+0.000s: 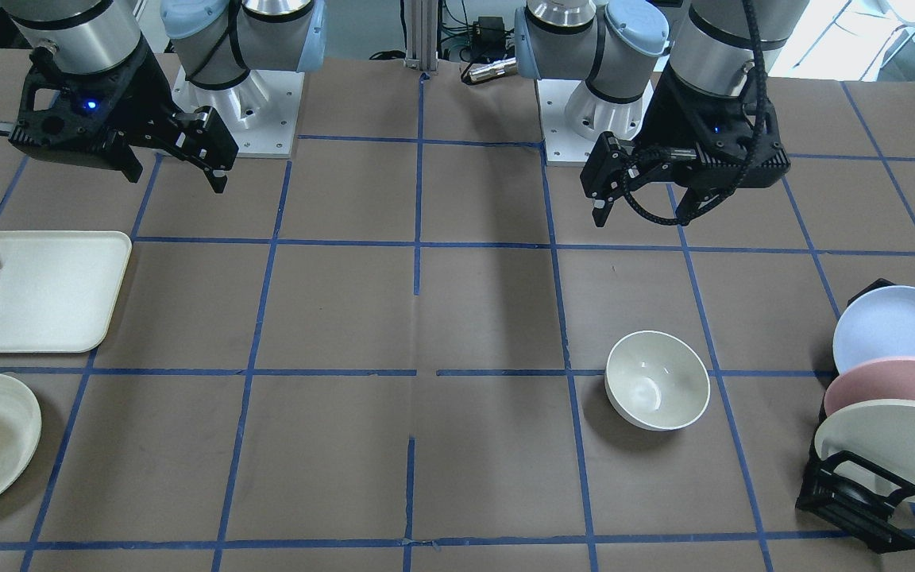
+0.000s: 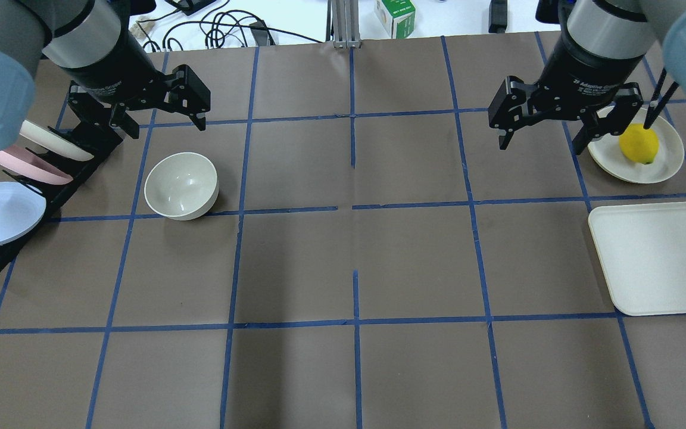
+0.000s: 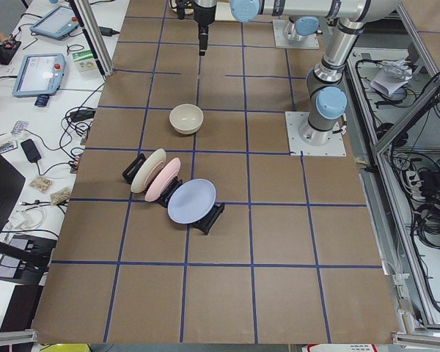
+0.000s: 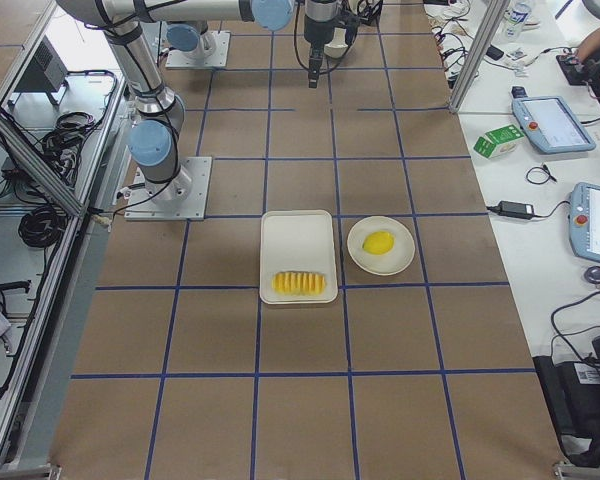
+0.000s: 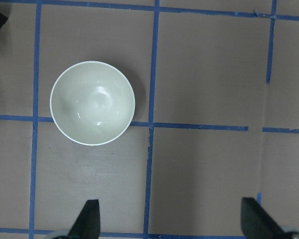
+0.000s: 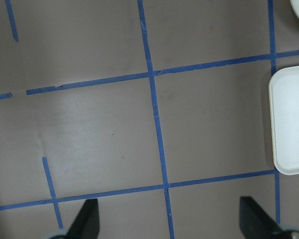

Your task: Place bowl and put lemon in it

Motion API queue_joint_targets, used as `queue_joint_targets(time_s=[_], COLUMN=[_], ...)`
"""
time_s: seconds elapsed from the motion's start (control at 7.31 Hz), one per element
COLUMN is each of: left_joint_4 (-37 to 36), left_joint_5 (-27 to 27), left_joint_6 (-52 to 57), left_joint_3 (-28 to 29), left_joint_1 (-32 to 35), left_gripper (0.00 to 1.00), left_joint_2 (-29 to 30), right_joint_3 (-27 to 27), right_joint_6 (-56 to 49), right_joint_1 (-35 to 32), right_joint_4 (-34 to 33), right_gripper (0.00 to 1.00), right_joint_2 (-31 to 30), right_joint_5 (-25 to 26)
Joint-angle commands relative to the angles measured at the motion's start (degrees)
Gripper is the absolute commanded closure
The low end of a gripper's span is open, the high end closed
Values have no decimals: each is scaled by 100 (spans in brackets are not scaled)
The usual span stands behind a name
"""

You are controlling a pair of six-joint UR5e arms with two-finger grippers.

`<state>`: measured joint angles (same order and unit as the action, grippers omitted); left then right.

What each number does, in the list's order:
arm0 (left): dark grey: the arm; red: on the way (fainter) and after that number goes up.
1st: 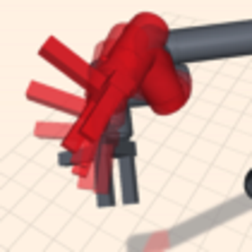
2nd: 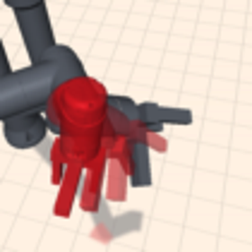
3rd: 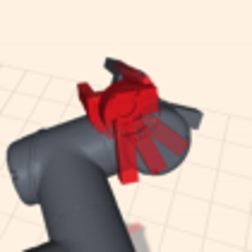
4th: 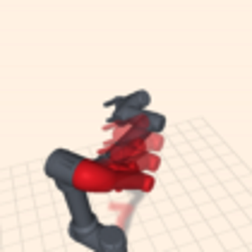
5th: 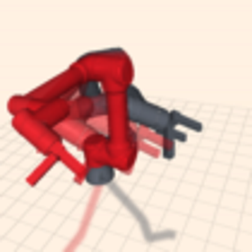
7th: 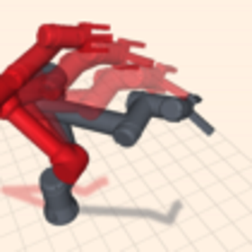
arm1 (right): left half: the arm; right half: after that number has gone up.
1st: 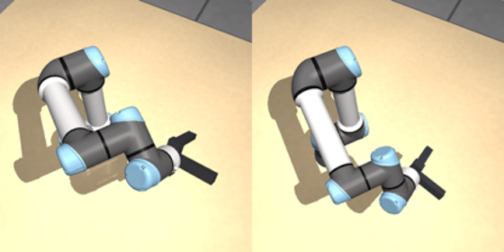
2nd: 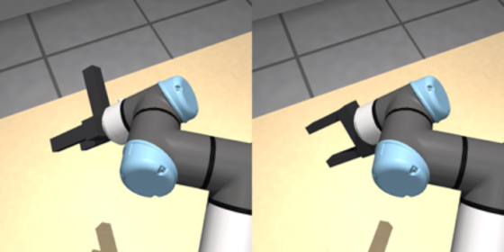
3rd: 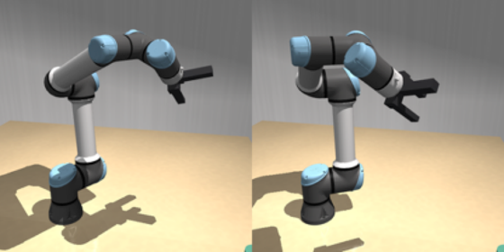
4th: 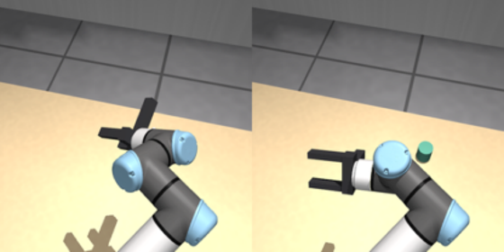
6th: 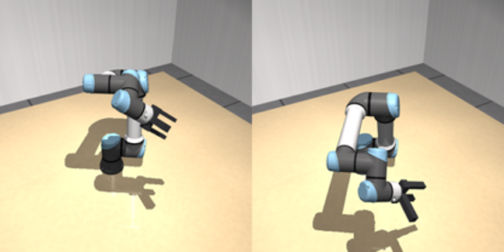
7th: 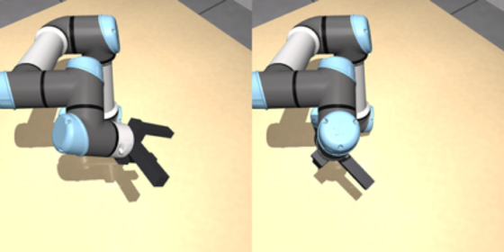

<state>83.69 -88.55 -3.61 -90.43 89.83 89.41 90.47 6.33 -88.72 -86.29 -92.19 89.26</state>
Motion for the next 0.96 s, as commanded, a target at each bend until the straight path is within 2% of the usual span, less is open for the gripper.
queue_joint_targets(time_s=[0.0,0.55,0.82], left_joint_4=[-2,-20,-20], left_joint_5=[-4,13,4], left_joint_6=[44,18,27], left_joint_3=[-1,26,26], left_joint_1=[-1,-1,-1], left_gripper=[0,0,0], left_joint_2=[-20,16,-29], right_joint_3=[14,85,76], right_joint_6=[0,17,-262], right_joint_1=[3,29,676], right_joint_4=[6,-72,-377], right_gripper=[0,0,0], right_joint_2=[0,78,358], right_joint_5=[64,82,56])
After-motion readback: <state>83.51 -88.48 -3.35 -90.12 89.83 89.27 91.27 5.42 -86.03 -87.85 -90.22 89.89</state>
